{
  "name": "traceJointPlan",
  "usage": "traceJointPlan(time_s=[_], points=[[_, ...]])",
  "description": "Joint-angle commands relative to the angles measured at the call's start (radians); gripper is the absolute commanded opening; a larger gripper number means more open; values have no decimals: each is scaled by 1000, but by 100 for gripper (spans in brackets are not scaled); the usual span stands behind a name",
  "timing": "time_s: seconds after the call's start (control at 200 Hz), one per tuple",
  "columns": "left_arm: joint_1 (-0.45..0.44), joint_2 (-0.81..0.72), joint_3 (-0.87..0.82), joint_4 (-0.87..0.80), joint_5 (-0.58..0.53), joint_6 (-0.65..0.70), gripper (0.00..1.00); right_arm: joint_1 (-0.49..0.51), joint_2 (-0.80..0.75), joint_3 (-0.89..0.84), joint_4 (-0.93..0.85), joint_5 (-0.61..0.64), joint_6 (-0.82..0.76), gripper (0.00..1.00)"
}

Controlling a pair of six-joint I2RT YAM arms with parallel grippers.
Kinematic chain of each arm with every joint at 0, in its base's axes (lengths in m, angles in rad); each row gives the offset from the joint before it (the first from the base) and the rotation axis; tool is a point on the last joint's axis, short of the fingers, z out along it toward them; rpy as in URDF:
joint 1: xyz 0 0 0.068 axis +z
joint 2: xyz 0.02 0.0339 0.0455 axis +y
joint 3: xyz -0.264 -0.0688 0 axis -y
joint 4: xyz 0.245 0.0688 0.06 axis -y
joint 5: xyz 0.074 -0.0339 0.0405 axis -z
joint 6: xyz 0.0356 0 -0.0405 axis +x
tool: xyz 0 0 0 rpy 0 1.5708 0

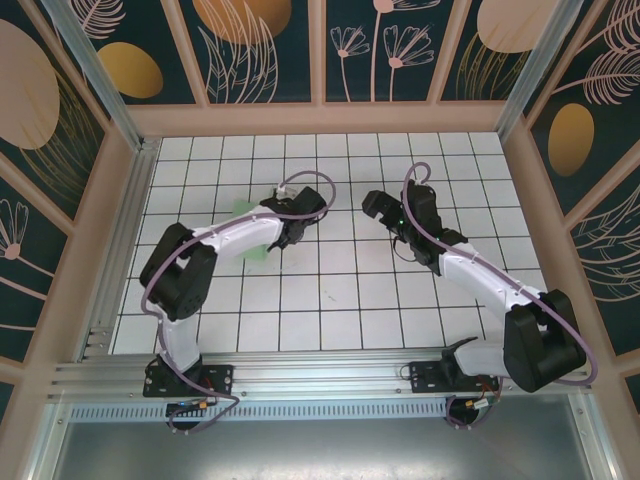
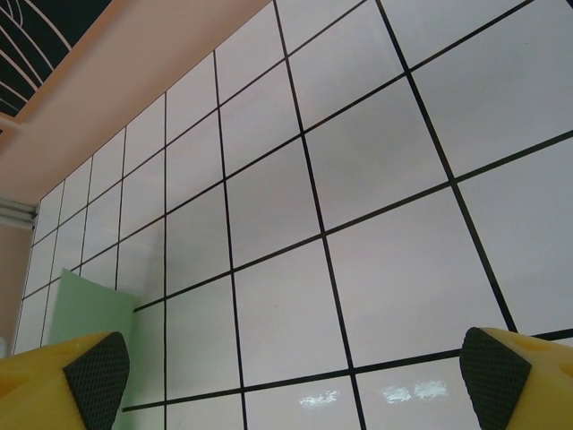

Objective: Fold a paper plane with a square sheet of paper (pick it up from the middle)
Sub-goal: Turn over the paper at the center of the table.

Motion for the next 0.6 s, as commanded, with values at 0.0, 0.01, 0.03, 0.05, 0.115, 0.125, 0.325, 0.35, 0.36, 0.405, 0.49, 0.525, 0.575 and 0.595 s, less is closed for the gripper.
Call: traceJointPlan(time_s=[0.0,0.01,0.03,0.05,0.115,0.125,0.325,0.35,0.36,0.405,0.49,0.525,0.575,0.595], points=[[-42,61,74,-29,21,-35,4,0,-12,-10,-16,39,23,97],[-44,71,78,-27,25,-35,4,0,-12,-9,-17,39,23,97],[-52,88,88,-24,36,-34,5,0,-12,-8,-18,40,23,97],[-60,101,97,-21,42,-36,5,-1,-11,-6,-21,40,23,97],[-76,143,121,-3,85,-39,7,-3,-9,-3,-26,40,23,97],[-79,147,123,-1,92,-37,7,-2,-9,-3,-28,40,23,97],[-101,211,170,24,168,-35,12,-8,-11,0,-39,41,26,97],[-100,214,171,30,181,-35,13,-8,-11,2,-39,40,25,97],[-101,216,171,32,186,-36,14,-8,-12,2,-39,40,25,97],[-101,219,170,44,205,-34,17,-9,-13,3,-41,40,28,97],[-102,220,170,68,244,-37,23,-9,-17,5,-46,40,28,96],[-102,221,169,78,260,-38,25,-9,-20,5,-48,40,27,97],[-101,227,169,86,280,-40,28,-9,-24,7,-49,39,25,97],[-102,230,169,88,288,-41,29,-9,-26,7,-51,38,24,97]])
